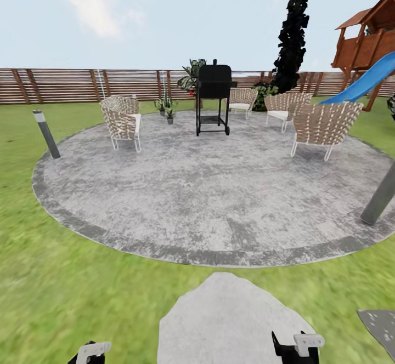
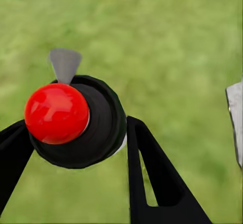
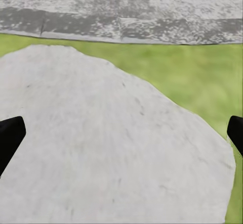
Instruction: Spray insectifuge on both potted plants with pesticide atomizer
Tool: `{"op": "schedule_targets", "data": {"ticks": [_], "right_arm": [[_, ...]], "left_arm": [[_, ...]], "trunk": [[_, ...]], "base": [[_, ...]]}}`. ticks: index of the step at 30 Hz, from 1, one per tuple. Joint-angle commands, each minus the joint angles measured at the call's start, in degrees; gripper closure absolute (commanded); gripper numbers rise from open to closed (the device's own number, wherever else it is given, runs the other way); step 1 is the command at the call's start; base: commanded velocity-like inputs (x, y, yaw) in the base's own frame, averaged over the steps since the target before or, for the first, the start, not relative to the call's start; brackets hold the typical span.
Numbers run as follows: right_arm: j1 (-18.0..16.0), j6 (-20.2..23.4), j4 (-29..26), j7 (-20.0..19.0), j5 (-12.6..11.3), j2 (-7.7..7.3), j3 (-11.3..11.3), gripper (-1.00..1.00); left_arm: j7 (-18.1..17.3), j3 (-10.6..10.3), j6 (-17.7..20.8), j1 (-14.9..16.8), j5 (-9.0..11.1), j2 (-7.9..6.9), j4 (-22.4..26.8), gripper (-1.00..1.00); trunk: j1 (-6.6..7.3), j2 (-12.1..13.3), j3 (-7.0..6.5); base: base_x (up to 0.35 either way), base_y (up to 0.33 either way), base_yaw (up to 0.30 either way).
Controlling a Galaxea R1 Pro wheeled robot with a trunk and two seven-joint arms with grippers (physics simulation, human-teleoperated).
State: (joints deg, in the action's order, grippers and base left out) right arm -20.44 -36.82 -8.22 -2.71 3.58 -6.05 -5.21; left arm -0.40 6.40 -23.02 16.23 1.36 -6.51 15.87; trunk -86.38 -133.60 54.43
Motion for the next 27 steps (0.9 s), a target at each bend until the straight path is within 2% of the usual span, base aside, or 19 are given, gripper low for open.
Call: {"op": "schedule_targets", "data": {"ticks": [1, 27], "right_arm": [[0.0, -0.2, 0.0, -0.3, 0.4, 0.00, -0.5, -1.00], [0.0, -0.2, 0.0, -0.3, 0.4, 0.01, -0.5, -1.00]], "left_arm": [[0.0, 0.1, -0.2, 0.0, 0.1, 0.00, 0.0, 1.00], [0.0, 0.1, -0.2, 0.0, 0.1, 0.00, 0.0, 1.00]], "trunk": [[-0.02, 0.0, 0.05], [-0.02, 0.0, 0.05]], "base": [[0.339, -0.008, 0.000], [0.339, -0.001, 0.000]]}}
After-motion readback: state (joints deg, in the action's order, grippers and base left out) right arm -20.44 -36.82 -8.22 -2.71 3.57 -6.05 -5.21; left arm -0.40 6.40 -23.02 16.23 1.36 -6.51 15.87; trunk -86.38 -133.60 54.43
